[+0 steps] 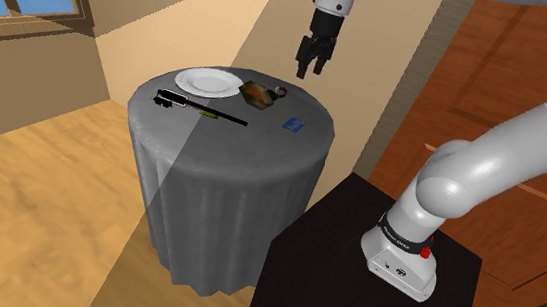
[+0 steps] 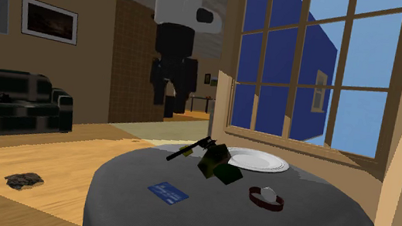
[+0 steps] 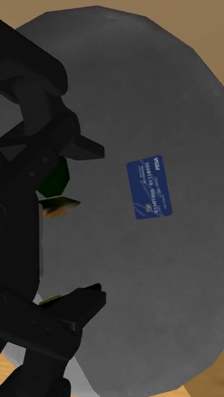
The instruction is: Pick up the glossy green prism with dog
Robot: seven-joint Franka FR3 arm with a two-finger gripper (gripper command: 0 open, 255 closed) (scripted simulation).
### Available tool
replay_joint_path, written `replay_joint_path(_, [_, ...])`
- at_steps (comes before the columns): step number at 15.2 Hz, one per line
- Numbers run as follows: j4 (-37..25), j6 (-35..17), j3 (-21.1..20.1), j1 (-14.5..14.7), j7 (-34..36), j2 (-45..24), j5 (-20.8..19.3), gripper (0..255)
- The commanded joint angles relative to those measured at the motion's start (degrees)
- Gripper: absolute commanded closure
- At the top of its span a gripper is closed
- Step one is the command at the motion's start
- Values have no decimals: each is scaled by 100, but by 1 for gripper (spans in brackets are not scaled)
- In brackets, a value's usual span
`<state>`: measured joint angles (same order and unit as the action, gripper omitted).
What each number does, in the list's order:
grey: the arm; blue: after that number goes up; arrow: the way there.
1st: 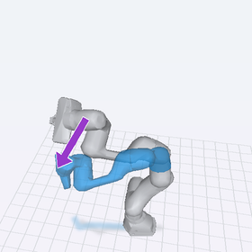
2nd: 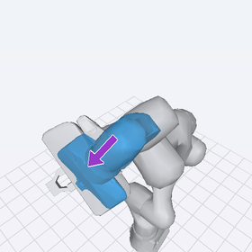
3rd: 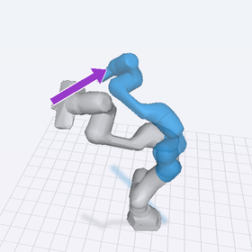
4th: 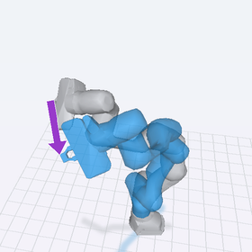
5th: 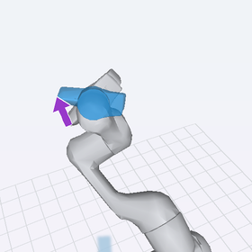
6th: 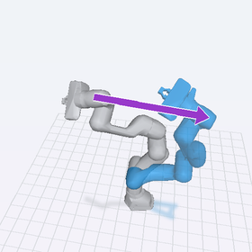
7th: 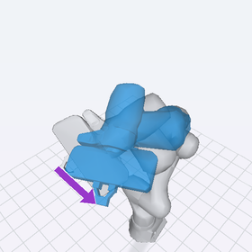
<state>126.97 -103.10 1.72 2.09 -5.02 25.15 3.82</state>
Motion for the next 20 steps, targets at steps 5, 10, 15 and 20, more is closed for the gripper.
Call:
replay_joint_path(5, [-781,-535,-121,82,-131,-1299,-202,0])
replay_joint_path(10, [-1606,-814,-209,143,-200,-2394,-422,0])
replay_joint_path(15, [-2534,-916,-268,218,-241,-3419,-657,0])
replay_joint_path(20, [-2258,-1277,-265,218,-225,-3504,-666,0])
